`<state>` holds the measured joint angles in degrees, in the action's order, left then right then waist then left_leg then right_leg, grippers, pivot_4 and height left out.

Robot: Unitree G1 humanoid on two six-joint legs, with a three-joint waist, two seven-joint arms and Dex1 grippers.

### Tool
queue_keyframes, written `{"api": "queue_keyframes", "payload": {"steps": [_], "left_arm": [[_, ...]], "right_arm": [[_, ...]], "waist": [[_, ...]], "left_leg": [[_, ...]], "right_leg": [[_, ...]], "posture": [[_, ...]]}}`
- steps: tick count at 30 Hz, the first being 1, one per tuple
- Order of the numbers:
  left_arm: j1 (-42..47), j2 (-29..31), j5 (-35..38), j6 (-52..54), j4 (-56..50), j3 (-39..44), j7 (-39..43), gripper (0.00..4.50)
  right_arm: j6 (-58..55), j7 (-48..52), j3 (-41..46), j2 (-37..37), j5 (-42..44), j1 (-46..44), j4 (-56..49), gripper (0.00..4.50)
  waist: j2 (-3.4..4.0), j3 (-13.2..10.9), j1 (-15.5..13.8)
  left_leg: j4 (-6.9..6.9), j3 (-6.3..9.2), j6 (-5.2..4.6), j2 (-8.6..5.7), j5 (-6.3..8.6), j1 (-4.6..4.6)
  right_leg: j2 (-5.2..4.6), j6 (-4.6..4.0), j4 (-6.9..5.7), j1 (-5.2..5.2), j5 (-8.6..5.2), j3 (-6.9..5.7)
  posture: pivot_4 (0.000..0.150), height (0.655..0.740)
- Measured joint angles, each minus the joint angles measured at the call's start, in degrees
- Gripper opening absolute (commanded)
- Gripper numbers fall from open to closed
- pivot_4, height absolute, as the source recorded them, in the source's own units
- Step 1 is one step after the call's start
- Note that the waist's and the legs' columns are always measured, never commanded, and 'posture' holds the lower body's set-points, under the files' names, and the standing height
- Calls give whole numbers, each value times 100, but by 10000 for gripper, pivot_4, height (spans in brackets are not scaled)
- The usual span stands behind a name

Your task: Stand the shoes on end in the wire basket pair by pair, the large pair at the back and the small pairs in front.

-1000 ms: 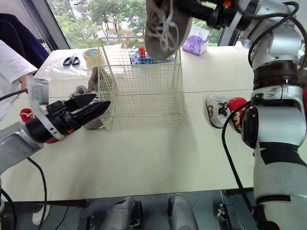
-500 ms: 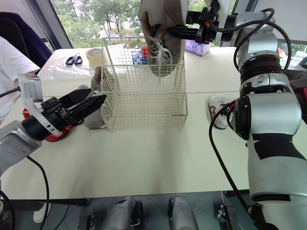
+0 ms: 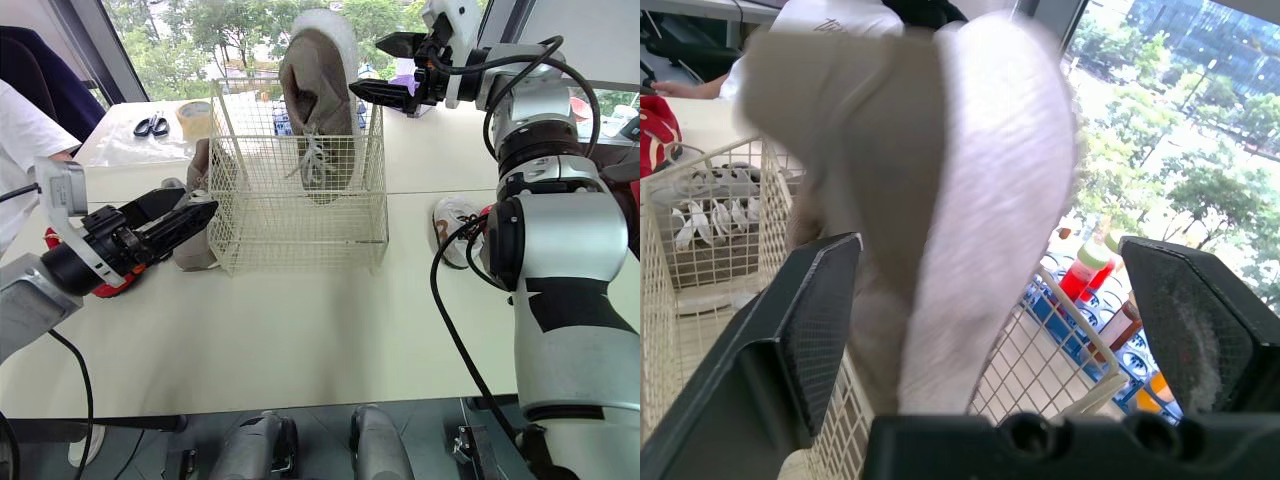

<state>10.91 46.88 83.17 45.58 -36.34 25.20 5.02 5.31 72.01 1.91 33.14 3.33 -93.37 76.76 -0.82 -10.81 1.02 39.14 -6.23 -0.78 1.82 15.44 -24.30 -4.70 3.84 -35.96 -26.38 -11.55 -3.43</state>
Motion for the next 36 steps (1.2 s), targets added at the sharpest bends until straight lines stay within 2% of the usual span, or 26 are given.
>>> {"api": "queue_keyframes", "payload": {"steps": [5,10,13,16,18,20,21,25,28,33,36], "left_arm": [[90,0,-94,-20,67,-30,32,45000],[172,72,-373,-24,560,54,-41,45000],[466,324,-450,17,1081,180,-132,45000],[1090,882,-771,195,1914,229,-243,45000],[1492,1222,-891,476,2480,137,-66,45000],[2061,1491,-1269,832,3079,-475,440,45000],[2191,1531,-1440,906,3254,-679,591,45000],[3682,1324,-2898,894,4857,-2186,1773,45000],[4867,828,-4159,570,6367,-3114,2547,45000],[6128,-1,-5671,-183,8618,-3752,3521,45000],[6536,-470,-6275,-820,9637,-3791,3906,45000]], "right_arm": [[17,163,-65,226,-266,0,-9,44620],[133,-62,-53,796,-428,129,-67,44620],[119,-142,67,1179,-418,339,-229,44620],[-190,138,238,1552,-209,654,-831,44620],[-760,513,388,1733,114,1077,-1710,44620],[-1964,889,489,1806,722,1988,-3523,44620],[-2332,968,477,1776,910,2232,-4061,44620],[-4305,743,373,1641,2090,3702,-7320,44620],[-5146,292,277,1670,2636,4424,-8998,44620],[-5977,-458,355,1760,3145,5145,-10315,44620],[-6277,-938,414,1707,3454,5244,-10836,44620]], "waist": [[0,0,-19],[0,0,-22],[0,0,-18],[3,-1,-21],[3,-1,-21],[2,1,-17],[5,1,-4],[5,1,-50],[1,3,-138],[-9,2,-195],[-14,1,-177]], "left_leg": [[1,0,0,-2,0,0],[1,0,0,-2,0,0],[0,-2,0,-1,0,0],[-2,-3,0,-1,0,1],[-3,-4,0,0,0,5],[-3,-7,0,1,0,15],[-2,-12,2,1,-1,19],[-1,-12,25,-6,-15,14],[3,-10,26,-9,-16,7],[20,-15,-25,-14,12,-12],[22,-14,-35,-15,19,-13]], "right_leg": [[-1,0,1,1,0,0],[0,0,1,1,0,-1],[0,0,0,0,0,-1],[3,1,-1,-2,0,-3],[3,4,-1,2,-1,-4],[4,6,-6,12,0,-5],[4,6,-12,7,0,-3],[16,4,-19,5,1,-21],[16,3,-15,7,0,-27],[7,4,-3,2,0,-25],[4,4,-2,1,1,-23]], "posture": [[1500,7400],[1500,7400],[1500,7400],[1500,7400],[1500,7400],[1500,7400],[1500,7400],[1500,7400],[1500,7400],[1500,7400],[1500,7400]]}}
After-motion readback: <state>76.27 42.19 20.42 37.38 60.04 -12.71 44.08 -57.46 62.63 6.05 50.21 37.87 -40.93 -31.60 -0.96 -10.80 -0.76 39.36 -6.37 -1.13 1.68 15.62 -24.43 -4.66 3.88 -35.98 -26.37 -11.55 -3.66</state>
